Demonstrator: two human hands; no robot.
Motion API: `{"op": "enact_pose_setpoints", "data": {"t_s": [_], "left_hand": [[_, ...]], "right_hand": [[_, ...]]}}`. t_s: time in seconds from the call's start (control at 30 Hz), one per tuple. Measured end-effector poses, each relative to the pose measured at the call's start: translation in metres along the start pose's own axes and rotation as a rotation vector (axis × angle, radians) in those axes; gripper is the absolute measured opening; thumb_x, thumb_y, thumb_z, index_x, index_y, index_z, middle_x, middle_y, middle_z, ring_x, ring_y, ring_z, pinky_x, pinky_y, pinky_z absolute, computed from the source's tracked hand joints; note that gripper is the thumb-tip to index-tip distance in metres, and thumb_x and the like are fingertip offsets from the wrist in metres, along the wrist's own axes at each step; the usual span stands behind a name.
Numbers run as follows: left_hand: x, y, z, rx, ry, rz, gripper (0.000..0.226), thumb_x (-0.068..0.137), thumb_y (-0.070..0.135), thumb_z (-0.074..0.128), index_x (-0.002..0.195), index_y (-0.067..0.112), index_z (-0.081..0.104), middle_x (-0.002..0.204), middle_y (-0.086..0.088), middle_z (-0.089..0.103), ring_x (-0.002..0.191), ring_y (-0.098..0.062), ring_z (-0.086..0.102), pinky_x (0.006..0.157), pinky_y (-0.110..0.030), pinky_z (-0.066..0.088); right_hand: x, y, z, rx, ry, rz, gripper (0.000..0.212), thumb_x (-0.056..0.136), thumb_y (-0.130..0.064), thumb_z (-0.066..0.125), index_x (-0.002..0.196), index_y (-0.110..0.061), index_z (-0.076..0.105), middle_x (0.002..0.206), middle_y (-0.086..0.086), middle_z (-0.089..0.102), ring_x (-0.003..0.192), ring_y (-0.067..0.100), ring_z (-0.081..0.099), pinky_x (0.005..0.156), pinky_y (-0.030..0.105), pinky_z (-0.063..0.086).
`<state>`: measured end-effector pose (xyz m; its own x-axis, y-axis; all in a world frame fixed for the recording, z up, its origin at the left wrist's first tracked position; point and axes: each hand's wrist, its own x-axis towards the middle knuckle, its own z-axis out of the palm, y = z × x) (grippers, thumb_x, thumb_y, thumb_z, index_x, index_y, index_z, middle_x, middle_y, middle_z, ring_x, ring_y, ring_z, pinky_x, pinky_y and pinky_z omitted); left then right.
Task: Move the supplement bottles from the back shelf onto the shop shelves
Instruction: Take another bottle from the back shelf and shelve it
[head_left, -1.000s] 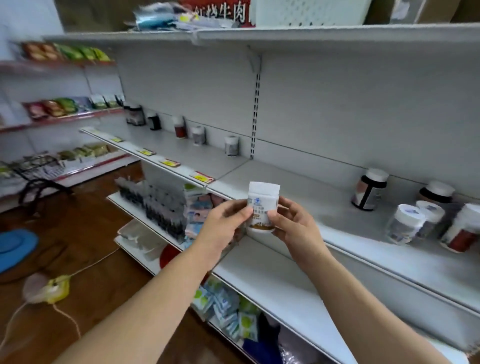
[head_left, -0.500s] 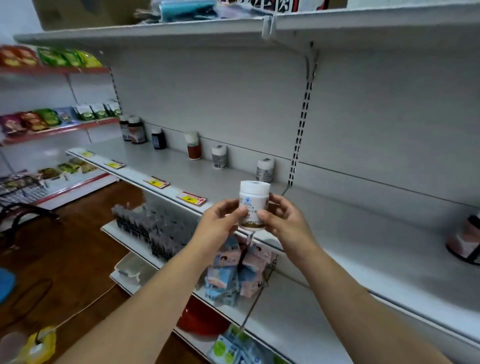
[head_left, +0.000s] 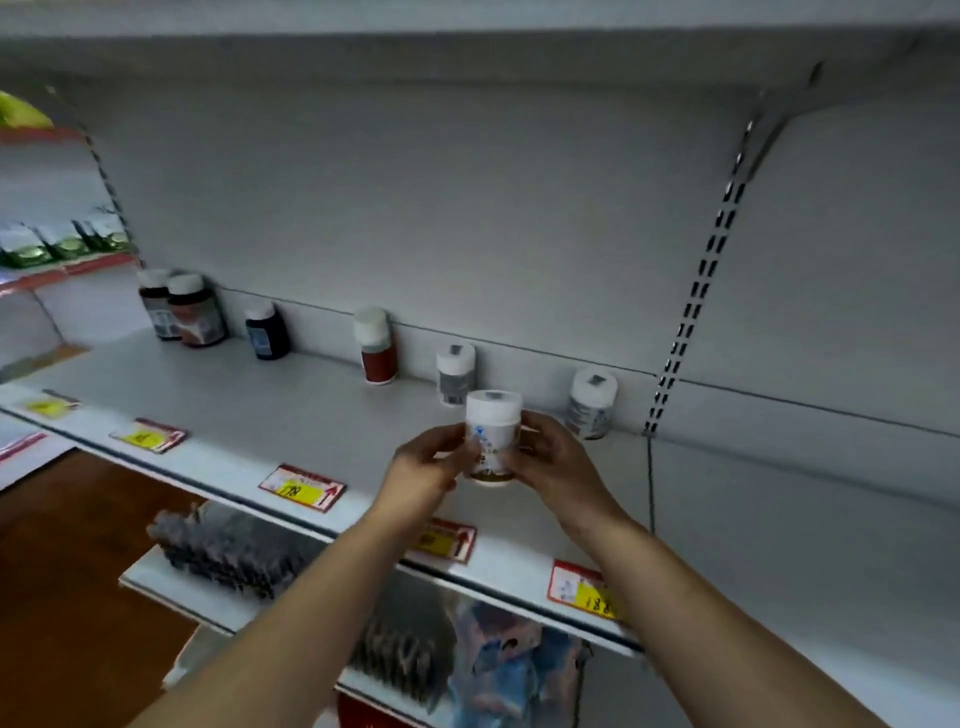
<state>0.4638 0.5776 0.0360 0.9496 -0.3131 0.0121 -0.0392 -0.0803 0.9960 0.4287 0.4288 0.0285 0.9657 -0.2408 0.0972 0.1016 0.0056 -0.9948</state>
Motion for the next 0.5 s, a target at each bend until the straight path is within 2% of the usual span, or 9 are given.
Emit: {"op": "enact_pose_setpoints", "data": {"t_s": [0.1, 0.17, 0.3, 0.4, 0.43, 0.5], "left_hand": [[0.037, -0.005, -0.022, 0.061, -0.102, 0.009, 0.028, 0.085, 0.021, 0.062, 0.113, 0.016, 0.062, 0.102, -0.002, 0.066, 0.084, -0.013, 0.06, 0.069, -0.024, 0.046], [0.059, -0.009, -0.034, 0.088, -0.159, 0.01, 0.032, 0.084, 0.019, 0.064, 0.114, 0.013, 0.061, 0.104, -0.004, 0.064, 0.086, -0.013, 0.059, 0.068, -0.019, 0.045], [0.089, -0.017, -0.05, 0.126, -0.244, 0.019, 0.024, 0.083, 0.023, 0.065, 0.106, 0.019, 0.062, 0.105, -0.002, 0.065, 0.086, -0.013, 0.06, 0.073, -0.022, 0.043], [0.106, -0.024, -0.05, 0.175, -0.277, 0.052, 0.017, 0.084, 0.023, 0.064, 0.102, 0.022, 0.063, 0.101, 0.0, 0.066, 0.092, -0.018, 0.062, 0.076, -0.023, 0.042], [0.112, -0.025, -0.049, 0.209, -0.299, 0.053, 0.019, 0.085, 0.023, 0.063, 0.103, 0.021, 0.064, 0.101, 0.0, 0.066, 0.093, -0.016, 0.062, 0.079, -0.022, 0.042], [0.121, -0.029, -0.045, 0.269, -0.342, 0.068, 0.022, 0.085, 0.025, 0.061, 0.106, 0.02, 0.066, 0.104, -0.001, 0.068, 0.097, -0.015, 0.061, 0.085, -0.025, 0.044]], "right_hand": [[0.018, 0.005, 0.021, 0.008, 0.11, -0.012, 0.045, 0.075, 0.006, 0.067, 0.114, -0.012, 0.055, 0.107, 0.007, 0.065, 0.094, 0.013, 0.063, 0.083, 0.027, 0.052], [0.027, 0.011, 0.034, -0.015, 0.155, -0.01, 0.044, 0.074, 0.003, 0.069, 0.112, -0.015, 0.054, 0.107, 0.004, 0.065, 0.094, 0.008, 0.064, 0.083, 0.025, 0.052], [0.05, 0.018, 0.049, -0.112, 0.273, 0.039, 0.048, 0.07, -0.001, 0.074, 0.11, -0.019, 0.053, 0.114, 0.006, 0.064, 0.105, 0.019, 0.062, 0.092, 0.037, 0.051], [0.067, 0.026, 0.052, -0.173, 0.324, 0.073, 0.049, 0.071, 0.004, 0.073, 0.11, -0.017, 0.051, 0.117, 0.008, 0.061, 0.109, 0.024, 0.059, 0.095, 0.04, 0.049], [0.071, 0.028, 0.052, -0.193, 0.341, 0.083, 0.049, 0.071, 0.004, 0.072, 0.11, -0.017, 0.05, 0.117, 0.008, 0.06, 0.108, 0.023, 0.059, 0.094, 0.037, 0.049], [0.078, 0.032, 0.048, -0.231, 0.372, 0.095, 0.048, 0.072, 0.003, 0.071, 0.112, -0.015, 0.051, 0.114, 0.005, 0.06, 0.104, 0.018, 0.058, 0.084, 0.02, 0.049]]}}
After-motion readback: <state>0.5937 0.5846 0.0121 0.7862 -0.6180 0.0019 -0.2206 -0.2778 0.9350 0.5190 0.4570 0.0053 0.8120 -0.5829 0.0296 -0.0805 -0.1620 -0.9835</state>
